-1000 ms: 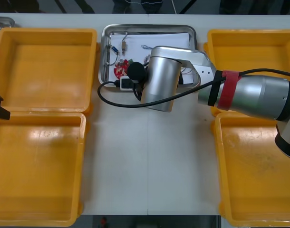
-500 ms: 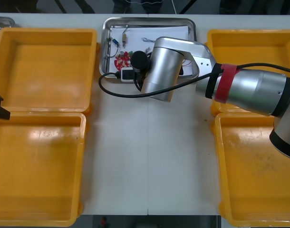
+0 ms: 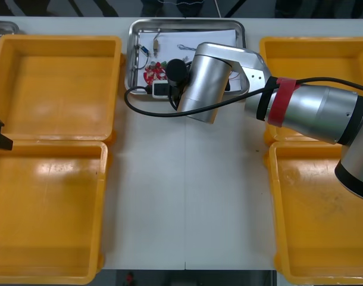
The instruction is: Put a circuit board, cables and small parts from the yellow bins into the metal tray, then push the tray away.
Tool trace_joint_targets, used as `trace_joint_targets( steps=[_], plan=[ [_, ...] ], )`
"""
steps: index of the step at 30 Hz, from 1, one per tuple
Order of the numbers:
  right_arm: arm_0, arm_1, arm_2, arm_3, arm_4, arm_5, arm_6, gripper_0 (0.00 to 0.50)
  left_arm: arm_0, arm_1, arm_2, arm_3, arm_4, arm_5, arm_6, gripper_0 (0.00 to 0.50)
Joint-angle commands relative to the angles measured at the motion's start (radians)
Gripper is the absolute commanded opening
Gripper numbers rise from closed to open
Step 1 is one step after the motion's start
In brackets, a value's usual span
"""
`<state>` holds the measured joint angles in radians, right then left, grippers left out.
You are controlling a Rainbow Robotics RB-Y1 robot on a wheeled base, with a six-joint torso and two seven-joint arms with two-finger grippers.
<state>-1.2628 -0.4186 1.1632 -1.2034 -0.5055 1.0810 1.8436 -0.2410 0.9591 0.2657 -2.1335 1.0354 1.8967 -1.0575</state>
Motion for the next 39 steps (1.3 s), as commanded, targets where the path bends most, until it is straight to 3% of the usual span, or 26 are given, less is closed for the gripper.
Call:
trace_joint_targets(
  steps=[1,10,19,35,39],
  plan=[
    [-0.038,0.014,-0.028,0.007,0.007,-0.007,0.048,0.5,0.014,0.046,0.032,-0.028,0.008,-0.01,-0.098,0.5],
    [-0.036,0.015,-0.048,-0.002,0.001,0.017,0.048,0.5,0.014,0.046,0.032,-0.028,0.008,-0.01,-0.098,0.5],
    [0.019,0.015,-0.154,-0.133,-0.036,0.171,0.042,0.5,0.014,0.046,0.032,-0.028,0.008,-0.01,-0.098,0.5],
    [0.227,0.015,-0.464,-0.473,0.01,0.62,0.0,0.5,0.014,0.046,0.032,-0.028,0.008,-0.01,-0.098,0.5],
    [0.289,0.015,-0.568,-0.539,0.027,0.743,-0.084,0.5,0.014,0.046,0.032,-0.028,0.008,-0.01,-0.098,0.5]
  ],
)
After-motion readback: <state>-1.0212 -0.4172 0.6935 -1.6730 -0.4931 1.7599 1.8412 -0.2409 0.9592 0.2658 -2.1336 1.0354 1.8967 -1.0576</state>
